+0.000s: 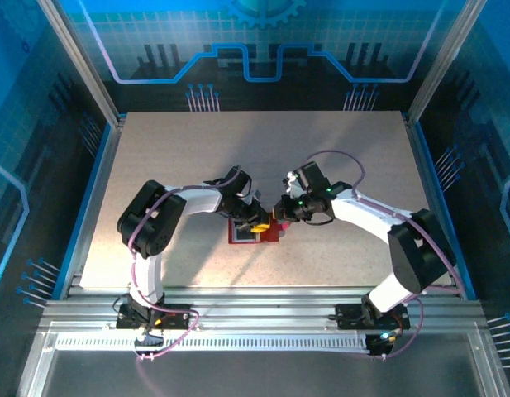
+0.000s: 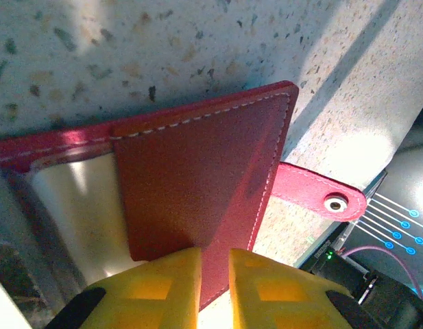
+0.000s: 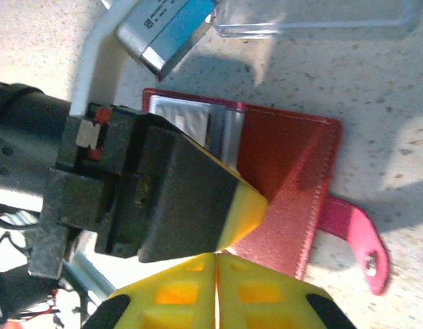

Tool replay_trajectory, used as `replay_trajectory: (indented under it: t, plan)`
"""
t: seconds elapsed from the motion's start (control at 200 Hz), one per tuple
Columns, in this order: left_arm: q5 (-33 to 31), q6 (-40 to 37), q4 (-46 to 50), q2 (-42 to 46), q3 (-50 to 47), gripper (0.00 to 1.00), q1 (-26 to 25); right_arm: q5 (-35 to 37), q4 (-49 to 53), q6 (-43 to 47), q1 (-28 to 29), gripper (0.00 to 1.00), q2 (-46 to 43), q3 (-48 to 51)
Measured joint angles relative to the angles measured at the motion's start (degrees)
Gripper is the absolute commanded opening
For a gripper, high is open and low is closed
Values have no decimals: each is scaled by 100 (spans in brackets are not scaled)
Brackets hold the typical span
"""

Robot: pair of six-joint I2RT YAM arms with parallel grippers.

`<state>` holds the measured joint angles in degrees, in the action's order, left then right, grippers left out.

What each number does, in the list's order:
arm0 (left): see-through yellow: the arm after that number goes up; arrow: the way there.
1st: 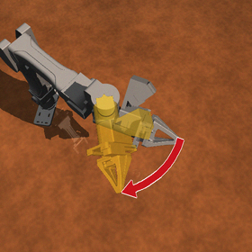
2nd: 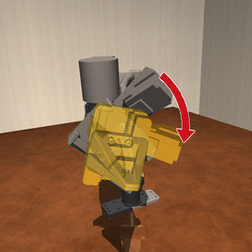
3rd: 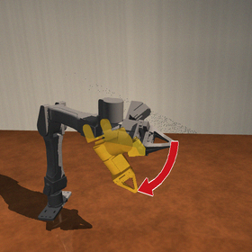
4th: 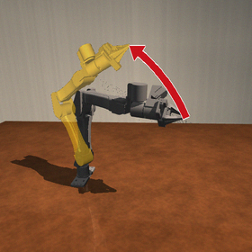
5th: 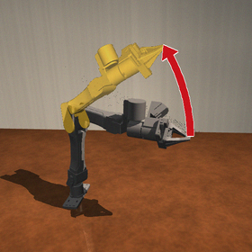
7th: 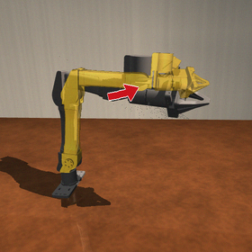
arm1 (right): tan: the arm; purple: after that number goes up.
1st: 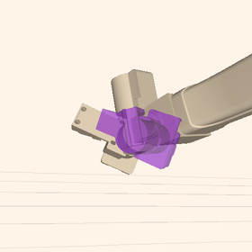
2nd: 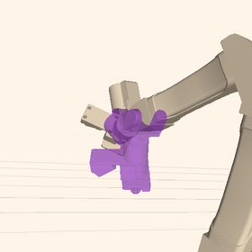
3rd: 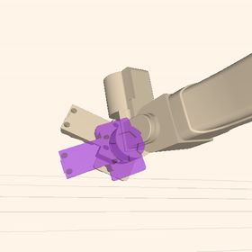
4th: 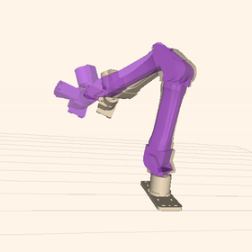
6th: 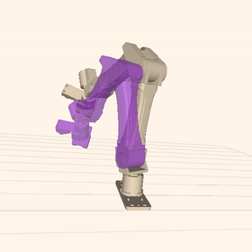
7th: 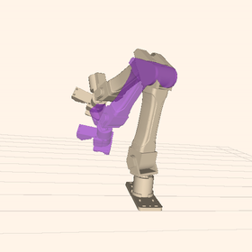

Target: Take the credit cards out of the card holder

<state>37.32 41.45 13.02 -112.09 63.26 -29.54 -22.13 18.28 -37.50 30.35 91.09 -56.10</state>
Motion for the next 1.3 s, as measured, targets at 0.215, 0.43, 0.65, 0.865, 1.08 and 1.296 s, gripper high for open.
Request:
replay_trajectory:
  t: [0.215,0.43,0.65,0.865,1.08,1.296]
  plan:
    - [-24,0,20,0,0,13,0,-306,-503,-264,0,2,660,109]
    - [-122,-2,109,37,-2,16,0,-369,-761,-308,-4,1,1113,208]
    - [-424,-234,601,669,24,18,44,-389,-811,-304,-2,1,1235,267]
    - [-688,-496,946,1408,-175,17,472,-385,-791,-302,31,1,1244,251]
    - [-988,-758,1246,1508,-643,17,852,-387,-702,-299,212,1,1338,7]
    - [-1056,-863,1248,1506,-868,16,988,-398,-529,-295,319,2,1342,-295]
